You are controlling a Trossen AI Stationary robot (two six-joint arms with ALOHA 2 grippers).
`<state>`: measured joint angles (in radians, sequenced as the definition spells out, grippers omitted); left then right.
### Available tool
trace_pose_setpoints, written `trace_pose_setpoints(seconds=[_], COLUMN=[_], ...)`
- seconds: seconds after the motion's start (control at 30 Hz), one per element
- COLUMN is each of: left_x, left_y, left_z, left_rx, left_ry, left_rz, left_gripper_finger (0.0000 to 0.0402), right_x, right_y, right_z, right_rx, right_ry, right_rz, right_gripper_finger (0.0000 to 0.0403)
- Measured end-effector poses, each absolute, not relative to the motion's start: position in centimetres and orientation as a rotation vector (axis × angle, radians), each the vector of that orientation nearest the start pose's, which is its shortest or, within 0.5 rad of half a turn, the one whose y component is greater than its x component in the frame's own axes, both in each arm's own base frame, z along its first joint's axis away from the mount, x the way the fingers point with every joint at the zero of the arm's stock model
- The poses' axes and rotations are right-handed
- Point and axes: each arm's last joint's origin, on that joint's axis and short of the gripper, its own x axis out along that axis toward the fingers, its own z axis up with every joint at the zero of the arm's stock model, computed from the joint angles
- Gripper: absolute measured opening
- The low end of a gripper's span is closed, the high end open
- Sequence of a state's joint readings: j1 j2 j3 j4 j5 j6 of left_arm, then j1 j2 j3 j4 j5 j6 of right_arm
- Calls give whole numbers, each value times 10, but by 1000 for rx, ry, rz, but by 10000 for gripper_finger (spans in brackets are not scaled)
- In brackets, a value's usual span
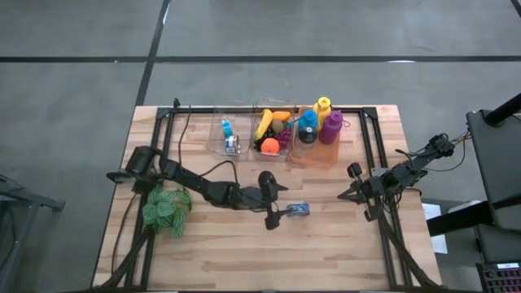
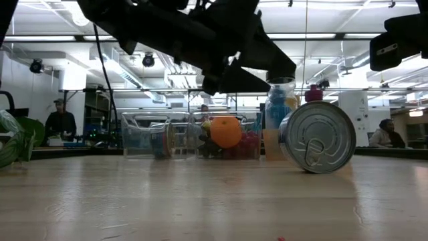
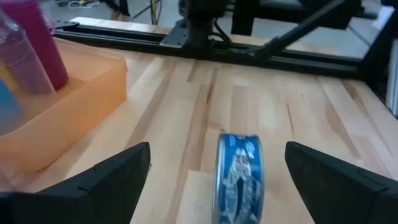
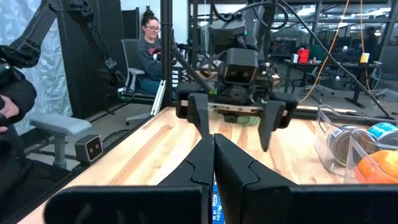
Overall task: Pick & Place Food Item
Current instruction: Put the blue tuna can into the left transparent bin
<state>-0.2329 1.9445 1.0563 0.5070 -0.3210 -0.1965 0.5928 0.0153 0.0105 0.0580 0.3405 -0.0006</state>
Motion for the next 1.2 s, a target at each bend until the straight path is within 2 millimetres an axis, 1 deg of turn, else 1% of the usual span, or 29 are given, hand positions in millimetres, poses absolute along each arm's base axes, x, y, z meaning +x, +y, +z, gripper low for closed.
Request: trace_pose_setpoints(seconds=[0.13, 0.33, 0.5, 0.57, 0.77, 1.0, 1.2], left_x=[403, 415, 427, 428, 429, 429, 431], left_y=[-92, -96, -99, -100, -99, -98, -94], left_z=[156, 139, 135, 131, 131, 117, 112], left_rx=[-104, -90, -93, -90, -91, -86, -81], left_ry=[363, 396, 385, 397, 392, 425, 424], left_rz=[111, 106, 103, 103, 107, 122, 153], left_gripper_finger=[374, 374, 374, 374, 374, 374, 374], right_x=[85, 85, 85, 85, 85, 85, 85], right_y=[46, 46, 46, 46, 46, 46, 46], right_z=[171, 171, 171, 171, 171, 171, 171], right_rx=[23, 23, 23, 23, 23, 23, 23], right_ry=[-47, -48, -47, -46, -47, -47, -47], right_rz=[252, 252, 252, 252, 253, 252, 252], right_gripper_finger=[8, 8, 8, 8, 8, 8, 8])
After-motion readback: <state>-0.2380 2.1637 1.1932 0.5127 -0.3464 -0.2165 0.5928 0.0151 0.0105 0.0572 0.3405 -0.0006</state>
